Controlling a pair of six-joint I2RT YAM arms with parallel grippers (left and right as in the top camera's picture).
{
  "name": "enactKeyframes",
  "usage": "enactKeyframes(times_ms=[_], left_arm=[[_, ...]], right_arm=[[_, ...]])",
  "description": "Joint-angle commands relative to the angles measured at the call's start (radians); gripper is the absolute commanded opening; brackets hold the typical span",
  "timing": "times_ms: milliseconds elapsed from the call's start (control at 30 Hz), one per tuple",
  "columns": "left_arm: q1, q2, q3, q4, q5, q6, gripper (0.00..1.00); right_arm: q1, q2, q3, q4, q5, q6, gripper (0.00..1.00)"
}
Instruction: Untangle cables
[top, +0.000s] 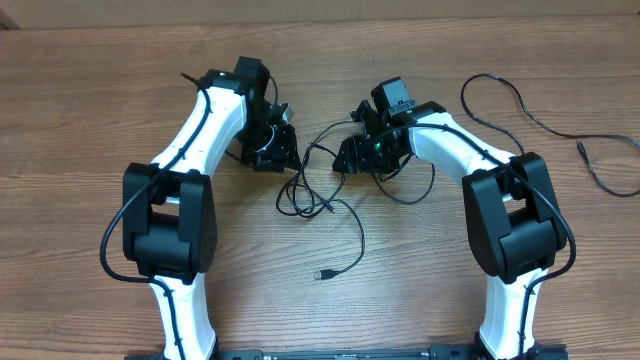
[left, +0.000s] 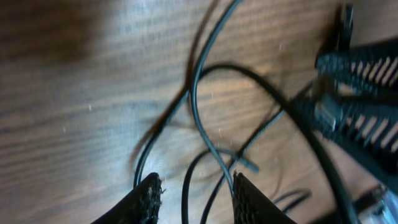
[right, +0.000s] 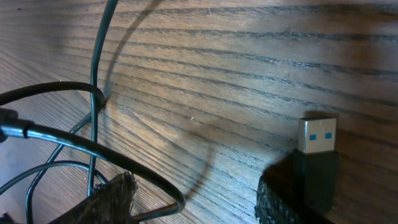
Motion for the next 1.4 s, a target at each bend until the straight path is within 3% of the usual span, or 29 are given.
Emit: enactKeyframes(times_ms=[0, 100, 267, 300, 367, 433, 533, 600, 667, 700, 867, 1000, 1367], left_arm=[[-0.023, -0.013, -0.015, 0.039, -0.061, -0.066, 0.34], [-0.024, -0.013, -0.021, 0.073, -0.062, -0.089, 0.06], [-0.002, -0.013, -0.021, 0.128, -0.129, -0.214, 0.05], [0.007, -0.013, -0.021, 0.133, -0.142, -0.259, 0.04], [0.02, -0.013, -0.021, 0.137, -0.142, -0.315, 0.04], [0.03, -0.013, -0.021, 0.139, -0.143, -0.363, 0.04], [0.03, -0.013, -0.021, 0.142, -0.136, -0.34, 0.04], [0.028, -0.013, -0.021, 0.137, -0.058, -0.14, 0.11], [0.035, -0.014, -0.019, 0.122, -0.005, 0.006, 0.08], [0.045, -0.014, -0.013, 0.101, 0.015, 0.049, 0.11], [0.113, -0.029, 0.092, -0.069, 0.158, 0.184, 0.36], [0.108, -0.053, 0.124, -0.105, 0.153, 0.251, 0.68], [-0.069, -0.013, 0.112, -0.096, 0.005, 0.256, 0.64]], right_arm=[[-0.001, -0.023, -0.024, 0.002, 0.011, 0.004, 0.63], [-0.001, -0.023, -0.024, 0.002, 0.011, 0.004, 0.62], [-0.001, -0.023, -0.024, 0.002, -0.005, 0.003, 0.65], [-0.002, -0.023, -0.024, 0.002, -0.011, 0.003, 0.57], [-0.004, -0.024, -0.02, -0.001, -0.067, -0.002, 0.55], [-0.009, -0.026, 0.003, -0.026, -0.203, -0.069, 0.46], [-0.01, -0.027, 0.069, -0.098, -0.218, -0.08, 0.45], [-0.01, -0.027, 0.124, -0.159, -0.214, -0.079, 0.52], [-0.01, -0.027, 0.145, -0.191, -0.214, -0.08, 0.54], [-0.011, -0.027, 0.149, -0.201, -0.211, -0.08, 0.55], [-0.016, -0.027, 0.148, -0.246, -0.089, -0.08, 0.59], [-0.016, -0.027, 0.147, -0.26, -0.071, -0.08, 0.65], [-0.016, -0.027, 0.147, -0.257, -0.056, -0.08, 0.71]])
